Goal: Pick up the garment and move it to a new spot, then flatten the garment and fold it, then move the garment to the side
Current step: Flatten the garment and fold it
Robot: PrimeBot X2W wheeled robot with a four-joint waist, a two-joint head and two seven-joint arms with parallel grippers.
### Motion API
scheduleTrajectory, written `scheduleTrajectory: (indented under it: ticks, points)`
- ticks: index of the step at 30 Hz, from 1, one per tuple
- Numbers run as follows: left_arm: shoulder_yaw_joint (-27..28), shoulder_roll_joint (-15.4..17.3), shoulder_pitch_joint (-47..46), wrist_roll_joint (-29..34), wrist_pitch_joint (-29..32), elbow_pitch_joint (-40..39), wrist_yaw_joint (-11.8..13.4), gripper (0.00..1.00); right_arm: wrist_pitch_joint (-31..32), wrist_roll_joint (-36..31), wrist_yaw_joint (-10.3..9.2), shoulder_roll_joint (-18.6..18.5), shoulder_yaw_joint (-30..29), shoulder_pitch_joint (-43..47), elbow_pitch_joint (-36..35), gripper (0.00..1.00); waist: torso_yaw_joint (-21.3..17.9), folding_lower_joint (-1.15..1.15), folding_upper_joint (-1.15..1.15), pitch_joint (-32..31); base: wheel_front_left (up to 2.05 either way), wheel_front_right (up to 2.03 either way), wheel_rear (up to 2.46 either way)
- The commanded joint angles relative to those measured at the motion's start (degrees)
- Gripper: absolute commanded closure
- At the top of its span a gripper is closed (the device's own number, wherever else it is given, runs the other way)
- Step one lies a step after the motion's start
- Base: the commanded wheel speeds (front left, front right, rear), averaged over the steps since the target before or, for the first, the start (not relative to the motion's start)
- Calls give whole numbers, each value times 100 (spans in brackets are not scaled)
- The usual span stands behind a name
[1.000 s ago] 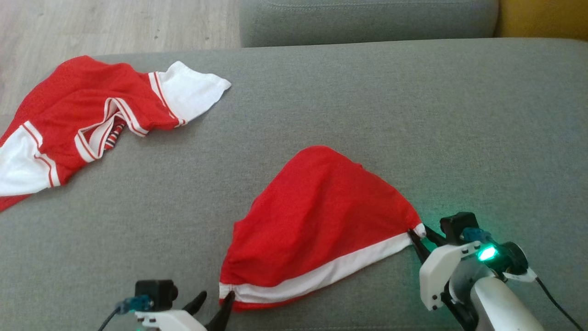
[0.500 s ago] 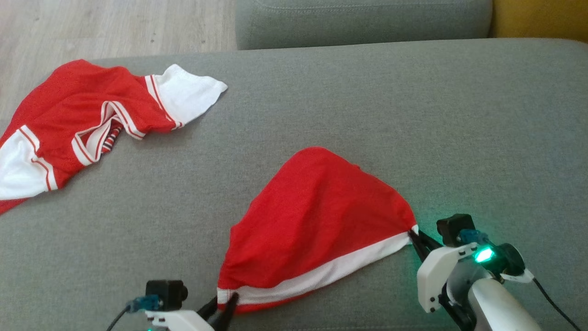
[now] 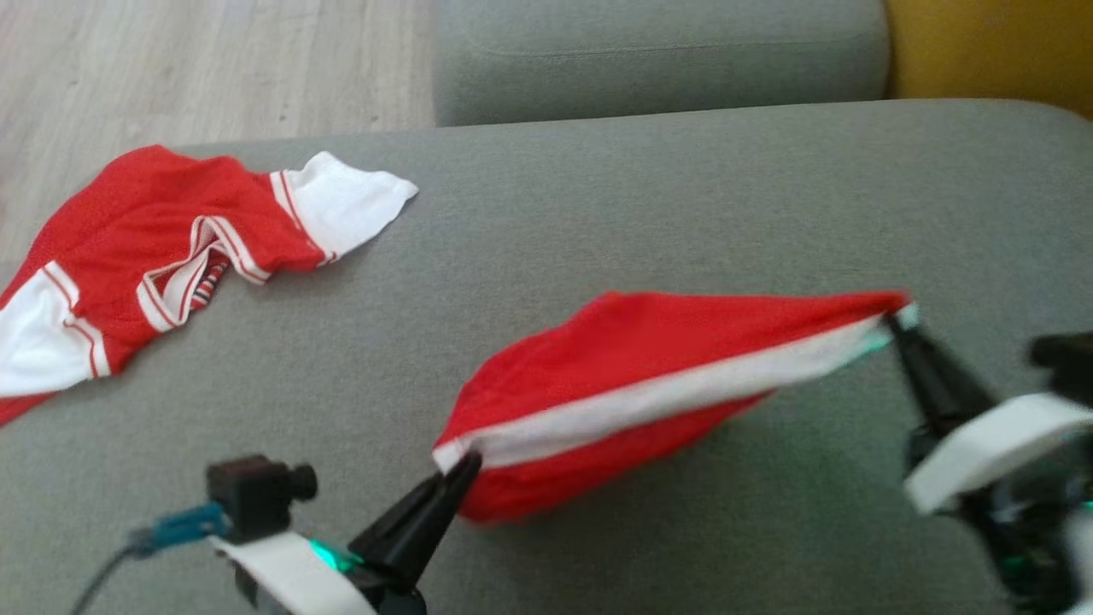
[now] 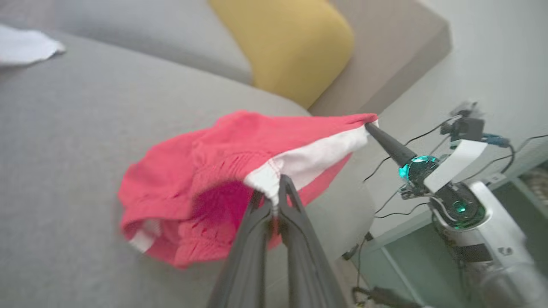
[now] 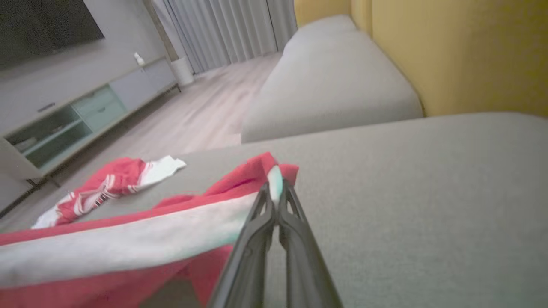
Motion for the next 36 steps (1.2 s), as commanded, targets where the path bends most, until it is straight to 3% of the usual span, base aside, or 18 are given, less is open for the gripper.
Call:
scheduleTrajectory:
  ticks: [1, 5, 9, 16, 22, 26, 31, 36]
  points:
    - [244, 108, -259, -306, 127, -802, -35, 100, 298, 297, -4, -179, -211, 39, -955, 100, -83, 0, 0, -33, 0, 0, 0]
    - [326, 206, -399, -882, 428, -1895, -31, 100, 864, 941, -4, -27, -832, 202, -2424, 100, -252, 0, 0, -15, 0, 0, 0]
    - [411, 269, -692, -1262, 707, -2677, 45, 100, 1287, 1360, -4, 238, -1332, 70, -3414, 100, -402, 0, 0, 69, 0, 0, 0]
    - [634, 417, -1748, -1634, 1244, -2943, 277, 100, 1924, 1546, -4, 368, -1763, -698, -3834, 100, -505, 0, 0, 404, 0, 0, 0]
    - [731, 553, -3656, -1506, 1756, -1594, 452, 100, 2256, 919, -4, 427, -1678, -2287, -2714, 100, -470, 0, 0, 1201, 0, 0, 0]
    - [610, 328, -5219, -928, 1582, -37, 481, 100, 2070, 281, -4, 648, -1495, -3745, -1538, 100, -442, 0, 0, 1770, 0, 0, 0]
    - [525, -128, -7168, 11, 310, 2030, 279, 100, 1026, -404, -4, 895, -1541, -5776, 207, 100, -543, 0, 0, 2294, 0, 0, 0]
    - [230, -209, -8514, 924, -1443, 3778, 47, 100, -368, -493, -4, 941, -1661, -7062, 1765, 100, -740, 0, 0, 2681, 0, 0, 0]
